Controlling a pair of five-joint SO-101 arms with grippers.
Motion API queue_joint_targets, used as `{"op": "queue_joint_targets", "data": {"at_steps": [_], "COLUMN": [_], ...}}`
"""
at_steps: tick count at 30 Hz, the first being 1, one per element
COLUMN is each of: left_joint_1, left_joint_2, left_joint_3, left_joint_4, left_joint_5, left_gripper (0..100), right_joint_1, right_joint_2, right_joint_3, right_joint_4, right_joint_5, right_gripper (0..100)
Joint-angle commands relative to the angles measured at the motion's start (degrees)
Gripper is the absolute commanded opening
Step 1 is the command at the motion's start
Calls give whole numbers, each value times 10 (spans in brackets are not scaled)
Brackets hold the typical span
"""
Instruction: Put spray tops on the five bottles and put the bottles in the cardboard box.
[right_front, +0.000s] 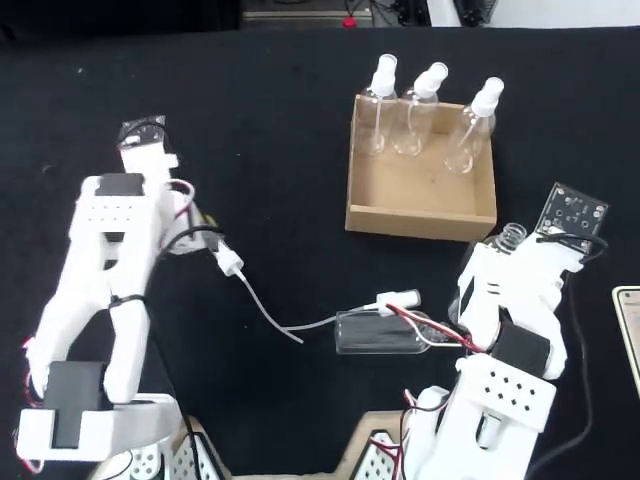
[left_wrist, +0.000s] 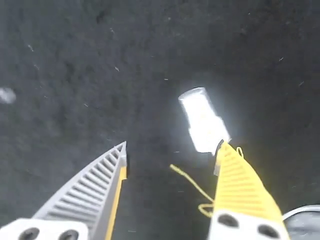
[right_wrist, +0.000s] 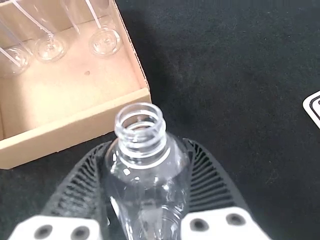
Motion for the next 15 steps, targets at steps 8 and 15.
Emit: {"op": "queue_joint_targets", "data": {"at_steps": [8,15], "left_joint_1": [78,41], "left_joint_2": [-18,36], "left_joint_3": [94,132], "left_joint_4": [-144,-207], "left_joint_5": [198,233], "left_gripper": [279,279], "right_joint_1": [6,6], "right_joint_2": [-11,-11], "right_joint_3": [-3,-3], "right_joint_4": [-15,-15], "right_joint_5": [-1,-1], "right_gripper": [18,18]}}
